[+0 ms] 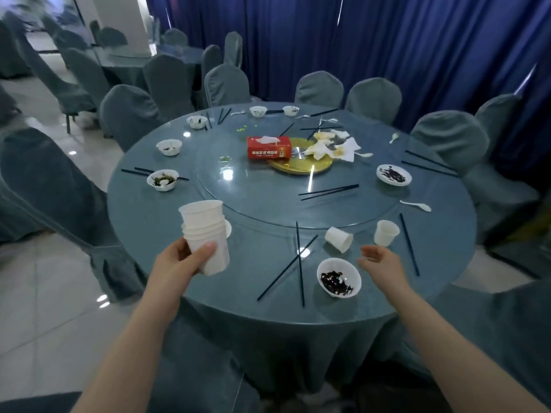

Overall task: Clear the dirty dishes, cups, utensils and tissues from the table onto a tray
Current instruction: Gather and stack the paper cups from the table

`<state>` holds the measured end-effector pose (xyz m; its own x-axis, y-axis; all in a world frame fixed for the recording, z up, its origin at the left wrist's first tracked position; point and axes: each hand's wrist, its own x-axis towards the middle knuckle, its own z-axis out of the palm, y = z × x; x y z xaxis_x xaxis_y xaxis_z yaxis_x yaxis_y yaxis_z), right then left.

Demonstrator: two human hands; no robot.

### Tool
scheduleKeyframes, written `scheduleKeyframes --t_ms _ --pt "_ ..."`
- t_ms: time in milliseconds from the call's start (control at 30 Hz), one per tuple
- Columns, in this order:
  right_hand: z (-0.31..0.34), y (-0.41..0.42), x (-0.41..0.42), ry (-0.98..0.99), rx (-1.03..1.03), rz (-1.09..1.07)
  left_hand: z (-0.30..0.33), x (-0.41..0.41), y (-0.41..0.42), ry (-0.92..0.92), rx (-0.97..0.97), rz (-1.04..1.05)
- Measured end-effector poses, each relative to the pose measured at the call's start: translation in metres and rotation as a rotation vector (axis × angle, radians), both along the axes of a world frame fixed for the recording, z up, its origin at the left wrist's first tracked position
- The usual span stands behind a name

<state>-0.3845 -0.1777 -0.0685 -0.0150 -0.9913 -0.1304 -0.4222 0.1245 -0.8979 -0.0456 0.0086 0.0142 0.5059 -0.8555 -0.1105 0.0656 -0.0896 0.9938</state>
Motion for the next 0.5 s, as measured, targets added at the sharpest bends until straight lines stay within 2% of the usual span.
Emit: scheduleKeyframes --t_ms 200,367,500 --pt "-0.045 -0.097 0.019 0.191 0.082 0.088 -0.014 -0.006 -0.073 -0.003 0.046 0.078" --pt "-0.08 -0.135 0.026 0.213 0.197 0.13 -0.023 -0.014 -0.116 -0.003 0.091 0.127" --pt "-0.099 -0.154 0.027 0.168 0.157 0.114 -0.032 -0.022 -0.141 0.014 0.114 0.152"
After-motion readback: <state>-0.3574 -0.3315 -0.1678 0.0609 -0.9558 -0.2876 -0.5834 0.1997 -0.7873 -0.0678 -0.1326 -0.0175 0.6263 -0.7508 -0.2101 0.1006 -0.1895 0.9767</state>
